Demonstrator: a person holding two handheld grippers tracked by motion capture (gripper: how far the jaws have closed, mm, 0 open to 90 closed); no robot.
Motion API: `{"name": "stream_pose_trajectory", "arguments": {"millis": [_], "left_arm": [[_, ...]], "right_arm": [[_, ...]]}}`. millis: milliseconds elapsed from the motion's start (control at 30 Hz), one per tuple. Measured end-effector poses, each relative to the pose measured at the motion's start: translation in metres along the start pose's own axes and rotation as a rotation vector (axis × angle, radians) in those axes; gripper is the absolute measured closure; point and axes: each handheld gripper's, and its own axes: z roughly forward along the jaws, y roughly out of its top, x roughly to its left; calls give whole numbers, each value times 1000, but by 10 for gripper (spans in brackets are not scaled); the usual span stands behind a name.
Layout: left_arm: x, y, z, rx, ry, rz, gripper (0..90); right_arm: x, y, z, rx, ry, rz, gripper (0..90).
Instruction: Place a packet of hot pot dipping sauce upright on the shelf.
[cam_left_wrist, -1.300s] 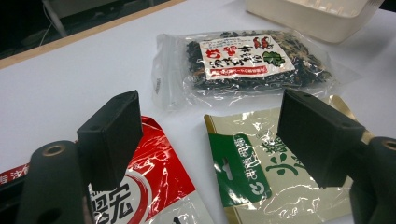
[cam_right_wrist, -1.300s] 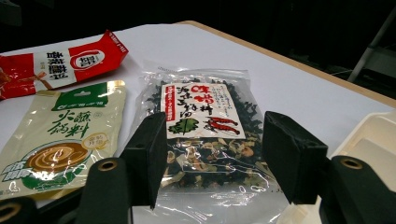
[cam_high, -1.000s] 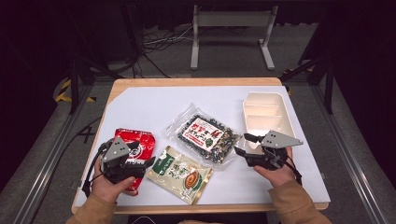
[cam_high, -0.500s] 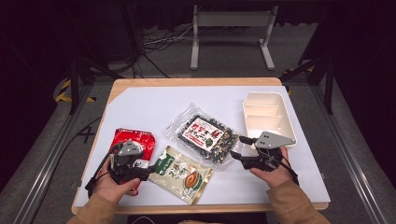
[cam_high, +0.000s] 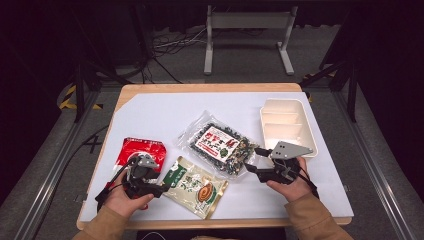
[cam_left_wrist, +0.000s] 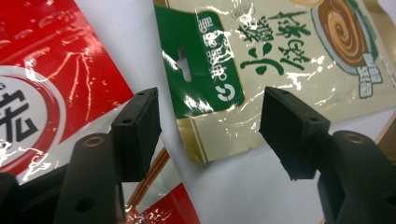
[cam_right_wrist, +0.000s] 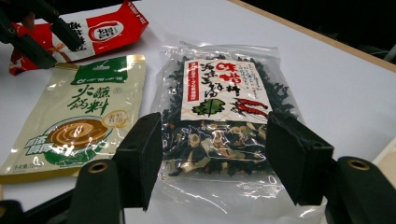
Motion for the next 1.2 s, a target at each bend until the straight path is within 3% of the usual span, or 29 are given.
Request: {"name": "stream_pose_trajectory", "arguments": {"millis": [333, 667, 833, 1033, 1200], "left_arm": [[3, 0, 6, 67, -34, -35, 428], [3, -1, 9, 96, -23, -46, 439], [2, 0, 8, 95, -4, -57, 385], [1, -2, 11, 119, -53, -84, 406], [0, -3, 12, 113, -54, -79, 393]], "right_arm": [[0, 0, 2, 14, 14, 10, 367], [1, -1, 4, 24, 26, 15, 364], [2, -1, 5, 25, 27, 18, 360], [3, -1, 5, 26, 32, 18, 356], [3, 0, 6, 29, 32, 16, 353]]}}
